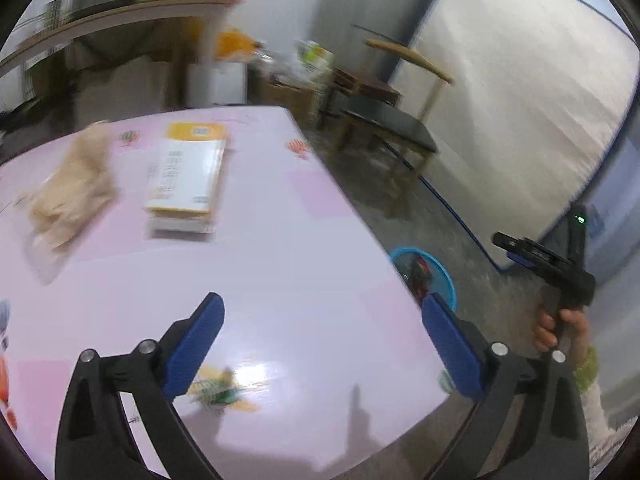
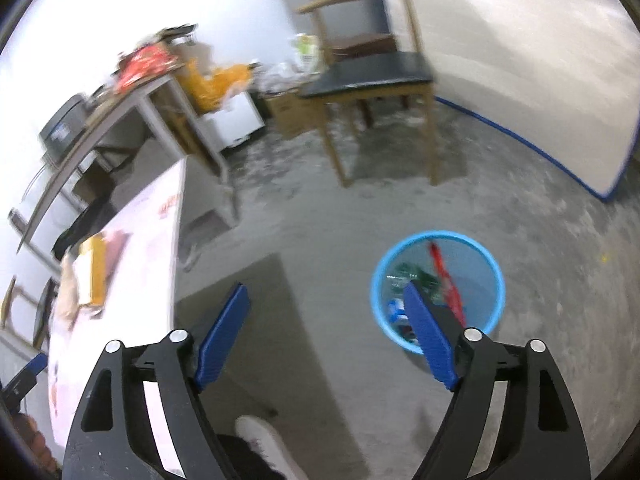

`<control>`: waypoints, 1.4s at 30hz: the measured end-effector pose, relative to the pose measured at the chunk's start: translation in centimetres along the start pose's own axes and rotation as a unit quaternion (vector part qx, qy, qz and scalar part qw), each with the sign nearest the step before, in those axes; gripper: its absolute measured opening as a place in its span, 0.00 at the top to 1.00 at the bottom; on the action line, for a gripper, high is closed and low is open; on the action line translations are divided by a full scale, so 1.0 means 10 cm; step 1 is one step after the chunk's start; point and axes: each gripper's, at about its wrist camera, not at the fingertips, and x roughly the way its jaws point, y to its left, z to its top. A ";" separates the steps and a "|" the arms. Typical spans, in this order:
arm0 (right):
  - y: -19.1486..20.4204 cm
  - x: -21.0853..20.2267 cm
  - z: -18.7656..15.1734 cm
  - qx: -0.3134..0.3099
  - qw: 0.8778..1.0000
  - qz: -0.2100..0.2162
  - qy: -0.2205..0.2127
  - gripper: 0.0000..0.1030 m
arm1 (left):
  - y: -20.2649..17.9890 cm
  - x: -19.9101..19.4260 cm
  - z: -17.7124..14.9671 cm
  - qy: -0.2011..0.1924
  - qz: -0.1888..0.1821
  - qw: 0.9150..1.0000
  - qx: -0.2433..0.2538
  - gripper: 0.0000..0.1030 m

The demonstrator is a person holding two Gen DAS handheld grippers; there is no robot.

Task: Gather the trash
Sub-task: 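Move both tools back to the table toward the yellow box and bread tray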

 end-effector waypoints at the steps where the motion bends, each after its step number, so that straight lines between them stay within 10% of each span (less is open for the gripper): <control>1: 0.15 -0.01 0.02 -0.013 1.000 0.007 0.001 0.21 | 0.13 -0.09 -0.02 -0.008 0.009 1.000 -0.013 0.06; 23: 2.74 0.19 -0.11 -0.185 0.981 0.034 0.046 0.08 | 1.71 -1.19 -0.33 -0.098 0.103 0.976 -0.165 0.05; 42: 3.84 0.39 -0.58 -0.294 0.955 0.029 0.021 0.08 | 2.76 -1.12 -0.45 -0.108 0.094 0.957 -0.252 0.06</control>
